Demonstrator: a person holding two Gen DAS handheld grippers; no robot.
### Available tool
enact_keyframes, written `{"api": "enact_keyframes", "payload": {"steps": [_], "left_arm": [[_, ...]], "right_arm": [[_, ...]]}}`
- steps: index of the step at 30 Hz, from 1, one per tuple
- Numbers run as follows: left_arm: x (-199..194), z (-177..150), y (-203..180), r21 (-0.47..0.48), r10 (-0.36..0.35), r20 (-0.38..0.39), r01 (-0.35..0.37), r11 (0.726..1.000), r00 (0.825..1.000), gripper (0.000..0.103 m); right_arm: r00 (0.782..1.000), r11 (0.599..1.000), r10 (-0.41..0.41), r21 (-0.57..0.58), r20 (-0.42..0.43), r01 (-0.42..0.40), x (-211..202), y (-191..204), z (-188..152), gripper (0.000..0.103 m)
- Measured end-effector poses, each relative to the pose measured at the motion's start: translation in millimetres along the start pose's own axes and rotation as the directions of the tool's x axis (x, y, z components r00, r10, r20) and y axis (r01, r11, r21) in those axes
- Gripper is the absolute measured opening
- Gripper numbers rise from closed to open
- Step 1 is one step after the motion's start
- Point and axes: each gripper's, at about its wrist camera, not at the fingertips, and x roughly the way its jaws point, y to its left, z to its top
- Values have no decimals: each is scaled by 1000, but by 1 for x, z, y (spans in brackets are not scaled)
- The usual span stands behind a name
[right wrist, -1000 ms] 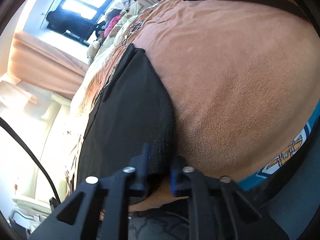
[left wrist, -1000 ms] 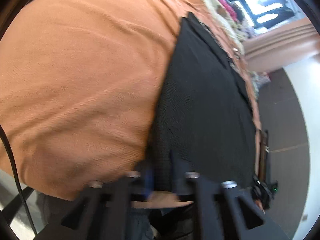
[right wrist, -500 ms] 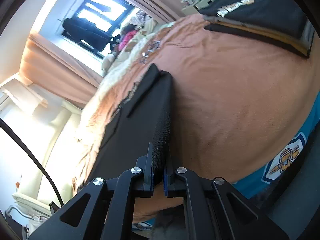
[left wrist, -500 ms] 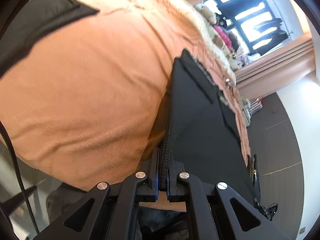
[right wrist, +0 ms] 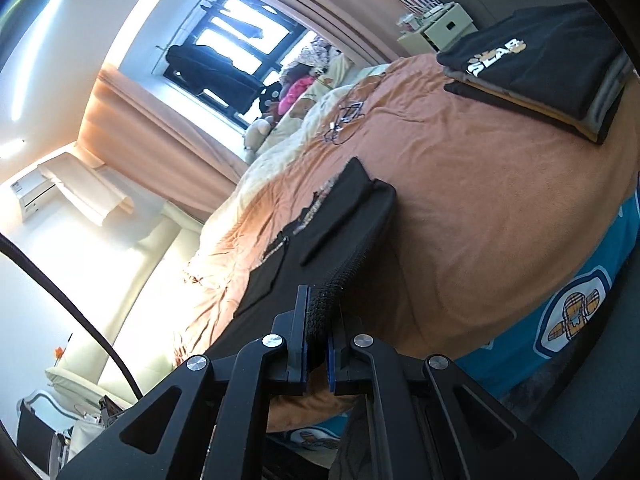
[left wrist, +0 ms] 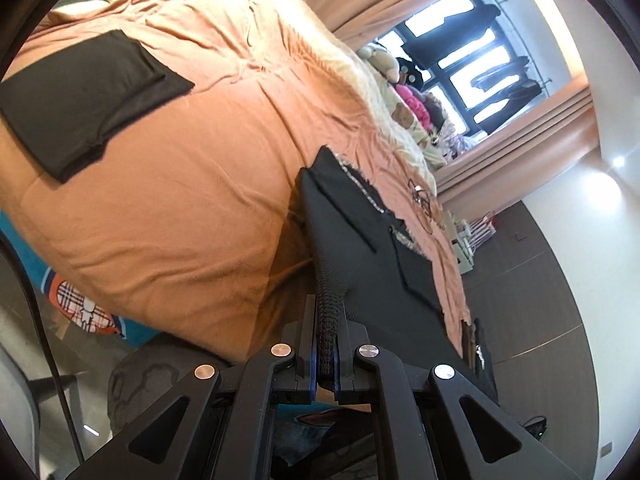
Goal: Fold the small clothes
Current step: 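Lift the hem with both grippers and fold it over toward the collar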
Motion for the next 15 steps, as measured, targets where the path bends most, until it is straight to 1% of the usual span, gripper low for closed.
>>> {"api": "enact_keyframes", "payload": {"steps": [8, 12, 15], "left_arm": [[-45, -25, -9, 27, -33, 26, 33, 999, 999, 4], [-58, -32, -6, 33, -55, 36, 54, 998, 998, 4], [-62, -34, -2, 40, -63, 38, 61, 997, 997, 4]], "right_arm": [[999, 998, 47, -34, 28, -46, -21, 2, -6, 3], [998, 997, 57, -48, 26, -55, -19, -2, -9, 3], [998, 997, 54, -53, 19, -53, -10, -7, -8, 3]]}}
